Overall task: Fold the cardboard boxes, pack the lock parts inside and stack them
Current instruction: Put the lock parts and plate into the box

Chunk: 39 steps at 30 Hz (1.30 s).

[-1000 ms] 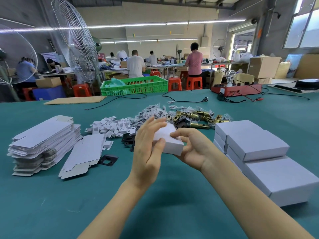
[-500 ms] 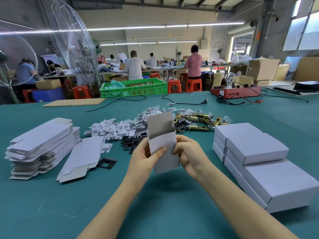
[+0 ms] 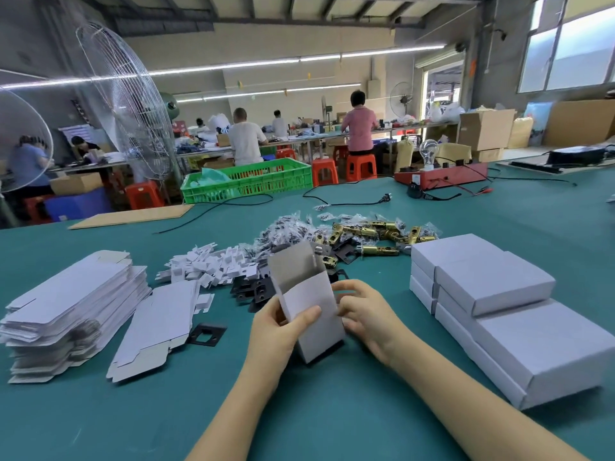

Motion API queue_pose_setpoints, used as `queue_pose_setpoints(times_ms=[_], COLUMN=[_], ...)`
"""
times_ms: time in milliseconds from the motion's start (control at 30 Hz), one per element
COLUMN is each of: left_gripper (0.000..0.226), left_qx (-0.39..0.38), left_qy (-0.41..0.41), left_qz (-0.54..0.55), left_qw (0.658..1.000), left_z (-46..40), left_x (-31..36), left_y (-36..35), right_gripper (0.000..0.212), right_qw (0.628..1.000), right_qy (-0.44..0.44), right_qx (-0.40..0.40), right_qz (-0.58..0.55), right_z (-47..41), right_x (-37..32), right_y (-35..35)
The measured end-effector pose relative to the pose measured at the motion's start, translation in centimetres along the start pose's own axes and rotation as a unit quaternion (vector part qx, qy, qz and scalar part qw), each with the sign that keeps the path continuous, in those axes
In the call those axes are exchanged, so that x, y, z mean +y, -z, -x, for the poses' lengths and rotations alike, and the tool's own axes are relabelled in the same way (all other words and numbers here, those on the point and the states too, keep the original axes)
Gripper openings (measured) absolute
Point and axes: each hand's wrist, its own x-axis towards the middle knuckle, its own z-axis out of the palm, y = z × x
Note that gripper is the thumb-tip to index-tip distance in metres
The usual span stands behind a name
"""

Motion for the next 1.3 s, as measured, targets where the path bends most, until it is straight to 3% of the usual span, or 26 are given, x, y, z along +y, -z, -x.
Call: queue_pose_setpoints(times_ms=[133,267,400,567,667,767,967,1133,1233,1300], left_gripper=[0.021,0.021,0.021,0.021,0.020,0.021,0.022,0.025,0.024,0.021], left_qx=[0.099,0.156,0.148,0.134,0.124,0.109,0.094,0.094,0.088,0.086], left_qy=[0.007,0.027,0.021,0.013,0.016,0.019,0.015,0.018,0.015,0.012], left_qz=[0.030,0.060,0.057,0.025,0.018,0.016,0.006,0.008,0.006,0.000], left_qw=[0.995,0.986,0.987,0.991,0.992,0.994,0.995,0.995,0.996,0.996], left_z=[-0.8,-1.6,-1.6,-1.5,-1.5,-1.4,-1.0,-1.1,-1.1,-1.0], left_x=[-0.7,-1.1,-1.4,-1.6,-1.5,-1.3,-0.8,-0.8,-0.7,-0.7], left_y=[0.8,1.6,1.6,1.6,1.5,1.4,1.4,1.5,1.5,1.5], right_gripper=[0.015,0.010,0.016,0.031,0.039,0.033,0.029,0.020,0.019,0.025], right_qw=[0.970,0.953,0.898,0.849,0.846,0.812,0.819,0.737,0.749,0.785], right_qy=[0.024,0.013,0.040,0.052,0.045,0.055,0.064,0.150,0.198,0.197], right_qx=[0.149,0.148,0.177,0.131,0.099,0.093,0.124,0.141,0.187,0.217], right_qz=[0.191,0.263,0.400,0.509,0.522,0.574,0.557,0.644,0.604,0.546], right_z=[-1.5,-5.2,-9.9,-12.7,-13.3,-13.7,-13.8,-12.8,-11.9,-11.1], right_x=[-0.3,-1.5,-2.3,-1.7,-1.0,-0.4,-0.3,0.3,0.2,-0.7], right_y=[1.6,1.6,1.6,1.5,0.8,0.4,-0.2,-1.3,-1.8,-1.6])
